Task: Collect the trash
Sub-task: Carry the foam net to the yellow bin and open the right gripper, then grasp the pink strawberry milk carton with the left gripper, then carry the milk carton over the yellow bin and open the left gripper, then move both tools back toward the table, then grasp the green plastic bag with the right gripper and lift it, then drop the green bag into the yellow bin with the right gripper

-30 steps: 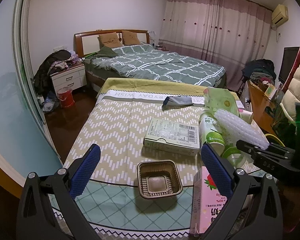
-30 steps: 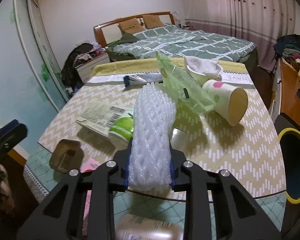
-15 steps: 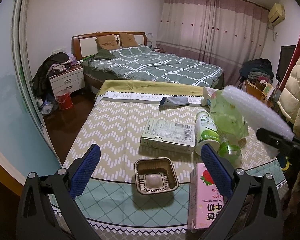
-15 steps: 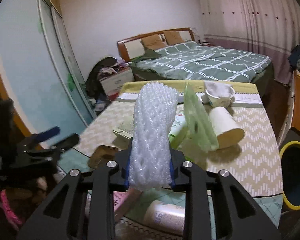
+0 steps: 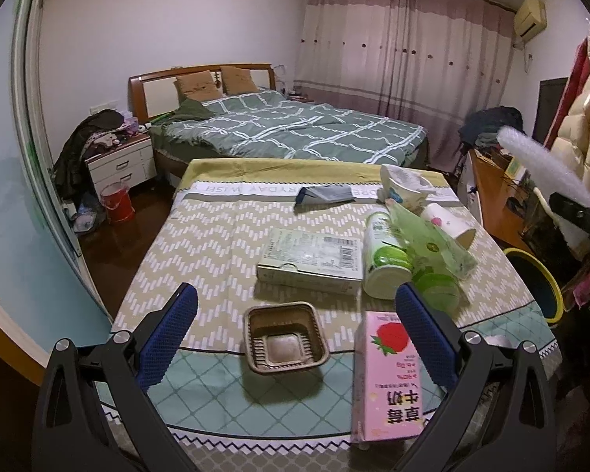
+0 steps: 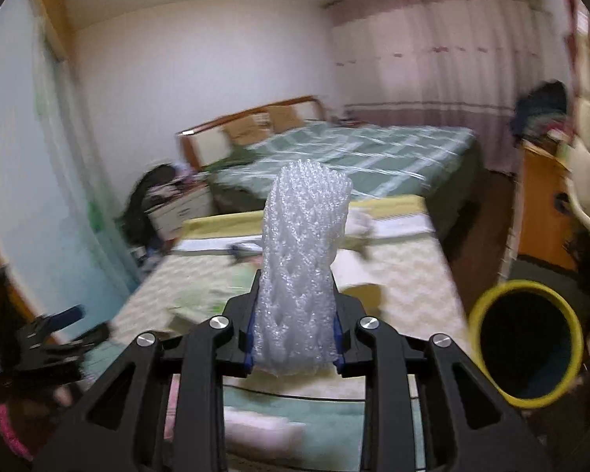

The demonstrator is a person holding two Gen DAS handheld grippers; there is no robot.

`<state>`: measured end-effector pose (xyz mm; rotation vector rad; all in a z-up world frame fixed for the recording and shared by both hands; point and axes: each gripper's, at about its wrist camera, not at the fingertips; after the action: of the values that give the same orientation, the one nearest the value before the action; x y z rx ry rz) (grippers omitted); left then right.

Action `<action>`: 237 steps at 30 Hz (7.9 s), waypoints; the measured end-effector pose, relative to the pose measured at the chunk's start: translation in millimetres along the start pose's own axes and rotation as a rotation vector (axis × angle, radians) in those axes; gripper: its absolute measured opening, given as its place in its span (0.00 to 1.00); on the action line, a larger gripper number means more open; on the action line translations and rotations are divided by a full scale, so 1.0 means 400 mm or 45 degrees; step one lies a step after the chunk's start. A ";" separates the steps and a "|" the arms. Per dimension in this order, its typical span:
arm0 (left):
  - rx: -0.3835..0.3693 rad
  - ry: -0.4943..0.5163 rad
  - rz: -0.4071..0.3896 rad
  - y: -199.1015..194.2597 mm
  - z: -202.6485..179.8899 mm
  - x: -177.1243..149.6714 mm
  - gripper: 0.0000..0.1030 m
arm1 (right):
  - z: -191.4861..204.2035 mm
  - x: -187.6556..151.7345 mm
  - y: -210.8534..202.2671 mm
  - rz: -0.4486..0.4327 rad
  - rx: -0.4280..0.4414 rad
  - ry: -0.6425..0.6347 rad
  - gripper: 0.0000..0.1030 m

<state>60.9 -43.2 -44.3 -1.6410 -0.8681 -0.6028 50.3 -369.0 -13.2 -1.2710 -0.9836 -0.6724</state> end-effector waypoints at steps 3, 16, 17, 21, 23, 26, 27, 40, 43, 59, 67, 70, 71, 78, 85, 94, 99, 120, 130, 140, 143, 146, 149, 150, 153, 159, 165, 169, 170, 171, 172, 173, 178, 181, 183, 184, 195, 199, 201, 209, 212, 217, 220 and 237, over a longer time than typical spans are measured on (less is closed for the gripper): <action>-0.024 0.026 0.019 0.001 -0.025 -0.014 0.96 | -0.109 -0.049 0.022 0.069 -0.172 0.089 0.27; -0.077 0.093 0.107 0.037 -0.124 -0.063 0.96 | -0.443 -0.268 0.164 0.387 -0.616 0.300 0.28; -0.078 0.099 0.116 0.041 -0.128 -0.067 0.96 | -0.458 -0.283 0.178 0.406 -0.635 0.302 0.28; -0.087 0.117 0.152 0.054 -0.143 -0.082 0.96 | -0.496 -0.333 0.211 0.469 -0.674 0.323 0.29; -0.089 0.125 0.167 0.061 -0.151 -0.090 0.96 | -0.514 -0.344 0.224 0.486 -0.690 0.327 0.32; -0.093 0.130 0.182 0.068 -0.158 -0.099 0.96 | -0.523 -0.349 0.225 0.484 -0.706 0.350 0.46; -0.092 0.131 0.185 0.070 -0.158 -0.100 0.96 | -0.521 -0.349 0.221 0.475 -0.712 0.356 0.51; -0.105 0.169 0.273 0.104 -0.153 -0.146 0.95 | -0.414 -0.300 0.160 0.373 -0.764 0.299 0.57; -0.099 0.171 0.307 0.114 -0.141 -0.164 0.90 | -0.401 -0.298 0.148 0.369 -0.777 0.291 0.57; -0.096 0.189 0.412 0.174 -0.132 -0.206 0.49 | -0.405 -0.303 0.138 0.351 -0.777 0.298 0.60; -0.133 0.218 0.270 0.097 -0.162 -0.121 0.49 | -0.399 -0.298 0.131 0.334 -0.783 0.299 0.60; -0.178 0.241 0.230 0.075 -0.202 -0.087 0.49 | -0.407 -0.292 0.108 0.313 -0.795 0.309 0.60; -0.201 0.255 0.216 0.071 -0.226 -0.074 0.49 | -0.412 -0.292 0.099 0.306 -0.799 0.313 0.60; -0.385 0.376 0.240 0.091 -0.436 -0.041 0.49 | -0.453 -0.299 0.027 0.261 -0.848 0.361 0.63; -0.496 0.470 0.306 0.150 -0.659 -0.076 0.49 | -0.503 -0.329 -0.048 0.233 -0.906 0.415 0.63; -0.587 0.539 0.459 0.280 -0.918 -0.169 0.49 | -0.545 -0.368 -0.107 0.244 -0.921 0.442 0.64; -0.576 0.554 0.530 0.372 -1.026 -0.224 0.49 | -0.566 -0.393 -0.114 0.258 -0.920 0.473 0.64; -0.603 0.387 0.277 0.172 -0.830 -0.060 0.82 | -0.491 -0.360 -0.067 0.260 -0.800 0.409 0.64; -0.224 0.168 0.061 0.078 -0.389 0.061 0.85 | -0.291 -0.251 0.050 0.241 -0.490 0.205 0.64; -0.057 0.007 -0.035 0.008 -0.089 0.102 0.86 | -0.004 -0.125 0.134 0.189 -0.170 -0.073 0.64; -0.058 -0.024 -0.041 0.002 -0.035 0.097 0.86 | 0.070 -0.088 0.154 0.174 -0.073 -0.122 0.64; -0.061 -0.038 -0.028 0.003 -0.008 0.082 0.86 | 0.138 -0.061 0.172 0.168 -0.015 -0.186 0.64; -0.065 -0.057 -0.013 0.009 0.005 0.070 0.86 | 0.189 -0.047 0.209 0.207 -0.002 -0.258 0.64; -0.066 -0.064 -0.010 0.011 0.010 0.067 0.86 | 0.197 -0.042 0.228 0.225 -0.005 -0.280 0.64; -0.070 -0.073 -0.009 0.010 0.022 0.061 0.86 | 0.221 -0.040 0.269 0.279 -0.040 -0.321 0.64; -0.079 -0.086 -0.002 0.015 0.030 0.049 0.86 | 0.219 -0.055 0.328 0.357 -0.010 -0.312 0.39; -0.071 -0.099 0.010 0.026 0.034 0.046 0.87 | 0.220 -0.041 0.313 0.312 0.025 -0.288 0.10; -0.072 -0.099 0.005 0.026 0.039 0.044 0.87 | 0.221 -0.018 0.276 0.238 0.062 -0.263 0.04; -0.074 -0.099 0.004 0.027 0.039 0.043 0.87 | 0.221 -0.011 0.263 0.216 0.072 -0.256 0.04; -0.075 -0.099 0.003 0.027 0.038 0.043 0.87 | 0.219 -0.003 0.250 0.194 0.084 -0.245 0.03; -0.076 -0.098 0.003 0.027 0.038 0.041 0.87 | 0.216 0.006 0.239 0.175 0.094 -0.234 0.03; -0.077 -0.096 0.002 0.028 0.038 0.039 0.87 | 0.217 0.011 0.228 0.160 0.101 -0.226 0.03; -0.086 -0.083 0.007 0.029 0.030 0.032 0.87 | 0.198 0.042 0.162 0.075 0.127 -0.179 0.03; -0.103 -0.069 0.015 0.027 0.017 0.024 0.87 | 0.172 0.050 0.123 0.029 0.115 -0.146 0.03; -0.133 -0.045 0.032 0.028 -0.004 0.012 0.87 | 0.145 0.048 0.102 0.010 0.082 -0.118 0.03; -0.142 -0.037 0.038 0.029 -0.010 0.008 0.87 | 0.128 0.045 0.090 0.002 0.055 -0.101 0.03; -0.312 0.131 0.245 0.072 -0.221 -0.134 0.88 | -0.116 -0.015 -0.031 -0.047 -0.323 0.095 0.03; -0.331 0.151 0.294 0.086 -0.290 -0.174 0.90 | -0.204 -0.044 -0.063 -0.056 -0.473 0.156 0.03; -0.326 0.151 0.327 0.095 -0.322 -0.194 0.90 | -0.244 -0.059 -0.069 -0.050 -0.524 0.183 0.03; -0.212 0.167 0.389 0.136 -0.384 -0.234 0.91 | -0.389 -0.135 -0.052 0.010 -0.669 0.274 0.03; -0.177 0.170 0.395 0.144 -0.391 -0.240 0.92 | -0.427 -0.162 -0.024 0.056 -0.703 0.290 0.03; -0.128 0.180 0.417 0.158 -0.404 -0.250 0.92 | -0.478 -0.216 0.028 0.135 -0.745 0.328 0.03; -0.109 0.182 0.417 0.162 -0.411 -0.253 0.92 | -0.497 -0.237 0.046 0.168 -0.768 0.334 0.04; -0.029 0.228 0.432 0.181 -0.454 -0.276 0.92 | -0.518 -0.284 0.040 0.198 -0.736 0.361 0.30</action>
<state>63.0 -251.3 -128.0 -1.6783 -0.4404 -0.5126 59.8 -579.3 -122.1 -1.6740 -0.4588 -1.0261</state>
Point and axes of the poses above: each gripper's, at about its wrist camera, not at the fingertips, and y roughly the way its jaws point, z to its left, x to its top, and after that the axes turned 14 degrees about -y, right-handed
